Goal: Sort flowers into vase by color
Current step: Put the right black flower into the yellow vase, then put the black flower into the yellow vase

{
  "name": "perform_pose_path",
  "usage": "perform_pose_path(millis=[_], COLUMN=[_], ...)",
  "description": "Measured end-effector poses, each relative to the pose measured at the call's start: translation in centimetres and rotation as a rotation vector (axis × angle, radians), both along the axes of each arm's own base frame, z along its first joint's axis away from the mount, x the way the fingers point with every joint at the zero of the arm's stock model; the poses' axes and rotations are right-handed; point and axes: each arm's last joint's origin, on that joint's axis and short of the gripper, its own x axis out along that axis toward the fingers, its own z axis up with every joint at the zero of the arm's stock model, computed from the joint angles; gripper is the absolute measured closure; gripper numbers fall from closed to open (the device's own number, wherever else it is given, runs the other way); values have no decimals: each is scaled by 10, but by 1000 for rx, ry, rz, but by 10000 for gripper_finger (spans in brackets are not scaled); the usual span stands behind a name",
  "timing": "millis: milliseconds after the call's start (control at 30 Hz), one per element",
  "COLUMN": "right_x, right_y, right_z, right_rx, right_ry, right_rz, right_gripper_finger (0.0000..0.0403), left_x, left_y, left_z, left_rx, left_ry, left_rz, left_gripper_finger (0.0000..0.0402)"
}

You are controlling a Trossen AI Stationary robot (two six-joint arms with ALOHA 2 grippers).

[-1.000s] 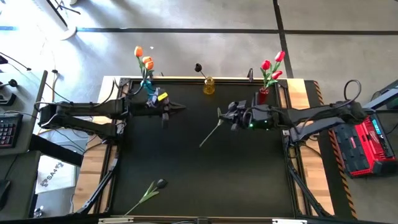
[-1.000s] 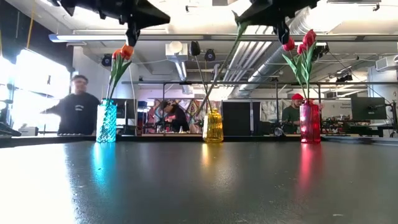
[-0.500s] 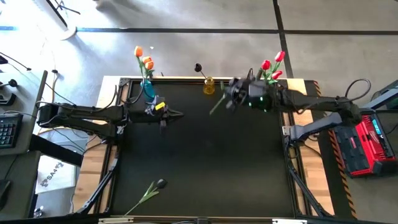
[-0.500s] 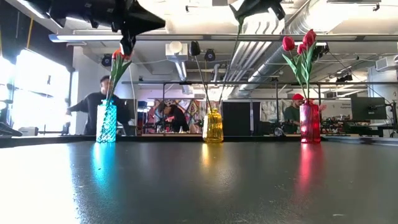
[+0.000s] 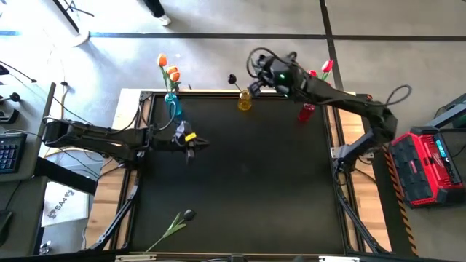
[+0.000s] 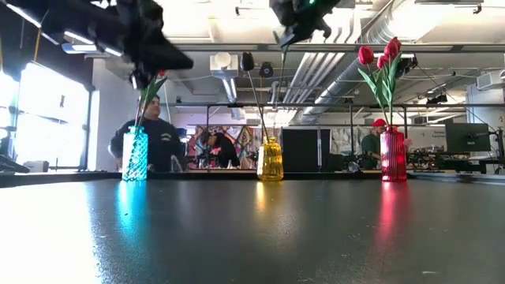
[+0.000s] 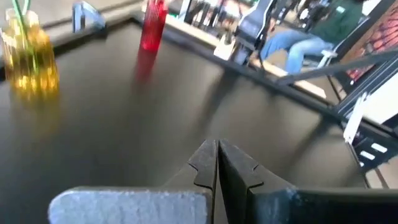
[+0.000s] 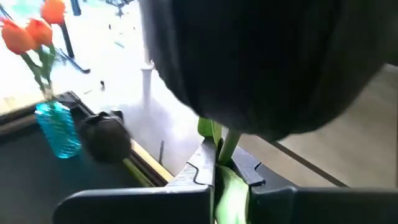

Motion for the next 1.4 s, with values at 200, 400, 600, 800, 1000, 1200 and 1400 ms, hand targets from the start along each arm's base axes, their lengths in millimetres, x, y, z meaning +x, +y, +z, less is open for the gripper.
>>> perform_pose_path(millis=[200, 400, 600, 800, 1000, 1200, 1400], right_x=[16, 25, 23, 15, 3, -8, -24], right_y=[-18, -24, -39, -41, -32, -11, 13], right_z=[-14, -28, -37, -31, 2, 26, 27], right_rx=[46, 74, 160, 182, 185, 171, 240], right_ry=[59, 90, 62, 42, 18, 6, -7], right_rz=[-3, 20, 45, 38, 38, 20, 38], right_gripper_finger=[403, 403, 401, 335, 229, 175, 178], left_x=[-5, -6, -6, -9, -12, -9, -9], left_y=[-7, -7, 0, 9, 17, 25, 26], left_z=[-19, -21, -21, -25, -30, -18, -4], left_rx=[-39, -19, 17, 15, 62, 67, 79], left_ry=[35, 66, 72, 114, 190, 158, 248], left_rz=[-1, 4, 33, 76, 81, 79, 34], left_gripper_finger=[399, 399, 399, 394, 357, 321, 316])
